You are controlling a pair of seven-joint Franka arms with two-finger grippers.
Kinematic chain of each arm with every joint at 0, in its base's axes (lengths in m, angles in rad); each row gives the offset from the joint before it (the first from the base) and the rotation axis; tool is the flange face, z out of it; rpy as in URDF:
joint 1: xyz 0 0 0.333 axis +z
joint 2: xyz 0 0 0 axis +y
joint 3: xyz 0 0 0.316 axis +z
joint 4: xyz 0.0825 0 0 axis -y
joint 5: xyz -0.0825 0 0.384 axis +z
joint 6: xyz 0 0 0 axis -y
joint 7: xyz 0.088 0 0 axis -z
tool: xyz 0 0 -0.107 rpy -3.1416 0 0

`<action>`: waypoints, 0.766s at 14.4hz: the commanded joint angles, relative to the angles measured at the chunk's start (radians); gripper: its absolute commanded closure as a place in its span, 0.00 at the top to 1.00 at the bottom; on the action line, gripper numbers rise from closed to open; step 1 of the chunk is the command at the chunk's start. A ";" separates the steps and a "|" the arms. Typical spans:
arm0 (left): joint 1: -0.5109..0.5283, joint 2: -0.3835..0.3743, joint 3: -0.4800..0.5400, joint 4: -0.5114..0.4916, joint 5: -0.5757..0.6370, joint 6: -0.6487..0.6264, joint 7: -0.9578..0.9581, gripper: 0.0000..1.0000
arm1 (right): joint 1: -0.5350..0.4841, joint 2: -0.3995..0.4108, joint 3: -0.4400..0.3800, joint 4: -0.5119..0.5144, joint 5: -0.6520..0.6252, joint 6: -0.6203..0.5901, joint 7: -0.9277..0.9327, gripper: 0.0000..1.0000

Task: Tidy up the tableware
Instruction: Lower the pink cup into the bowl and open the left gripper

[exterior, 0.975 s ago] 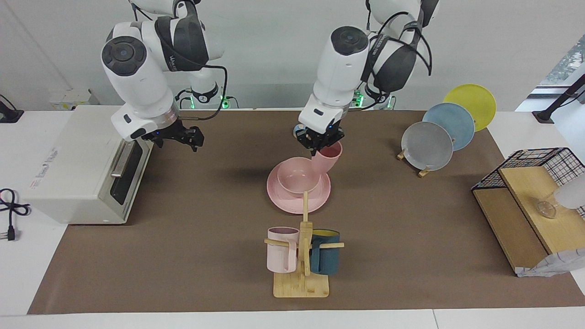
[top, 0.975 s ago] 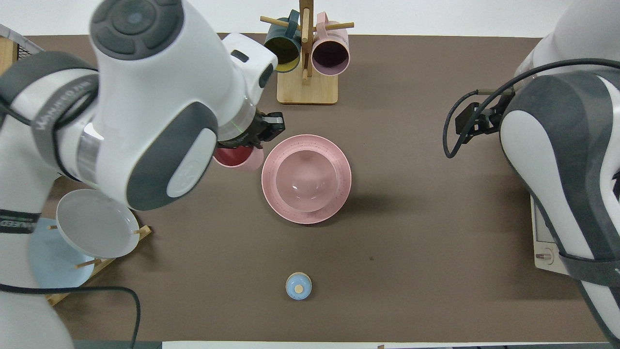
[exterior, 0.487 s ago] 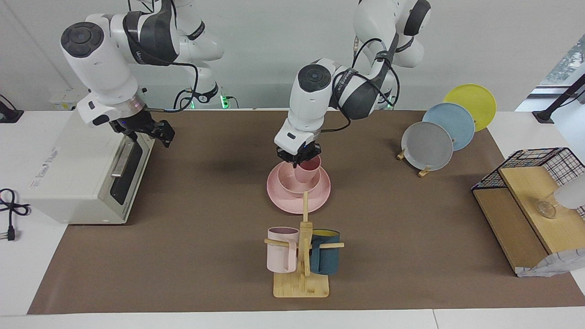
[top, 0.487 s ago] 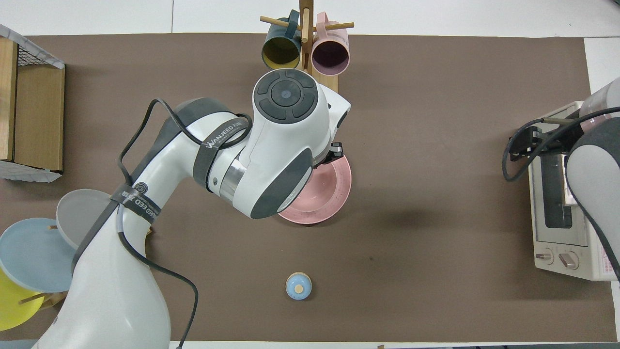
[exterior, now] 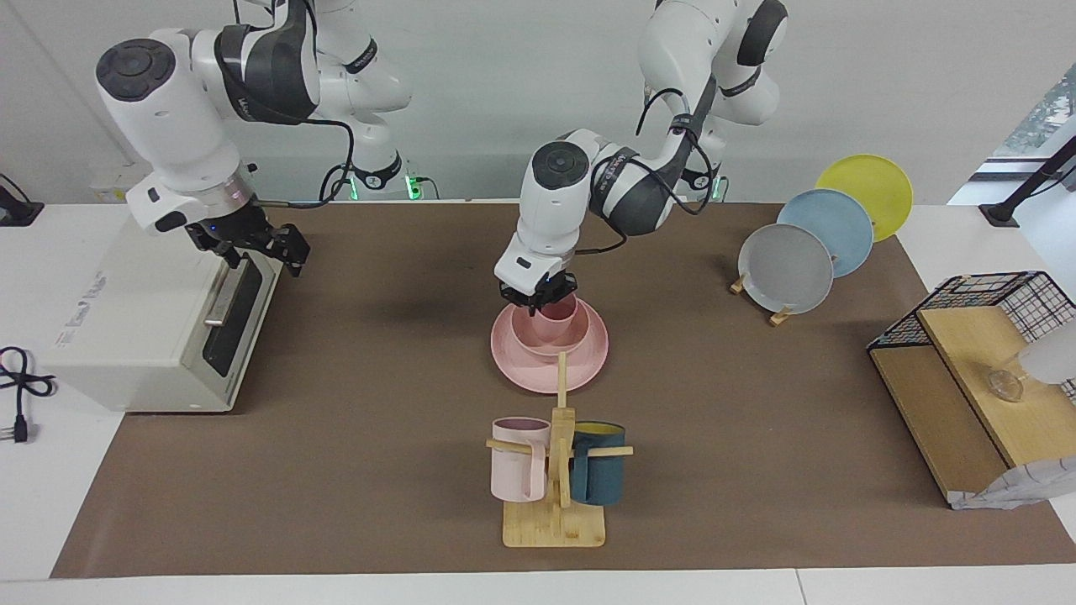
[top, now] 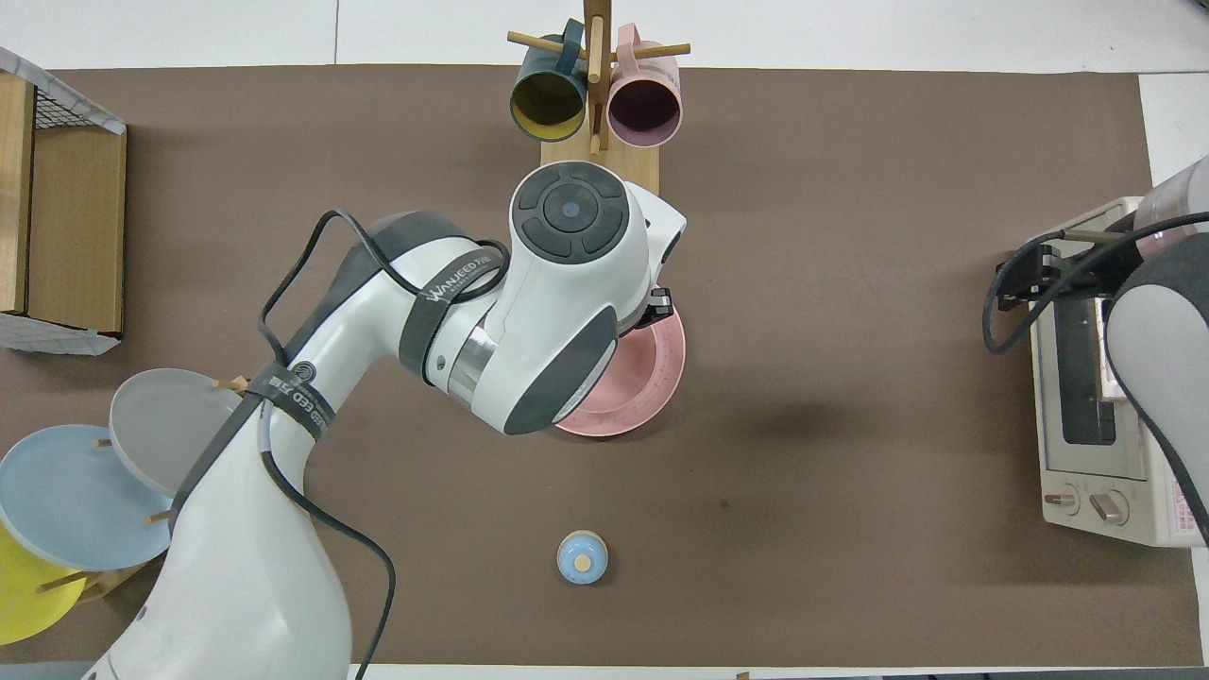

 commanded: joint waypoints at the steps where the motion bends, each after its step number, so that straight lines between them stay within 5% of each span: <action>1: -0.022 -0.018 0.018 -0.053 0.024 0.051 -0.018 0.00 | 0.001 0.010 -0.023 0.009 0.012 0.004 -0.070 1.00; 10: -0.028 -0.029 0.018 -0.118 0.034 0.111 -0.018 0.00 | 0.007 0.001 -0.060 0.009 0.037 -0.022 -0.070 1.00; 11: -0.028 -0.029 0.018 -0.118 0.036 0.111 -0.018 0.08 | 0.007 0.001 -0.061 0.011 0.037 -0.022 -0.070 1.00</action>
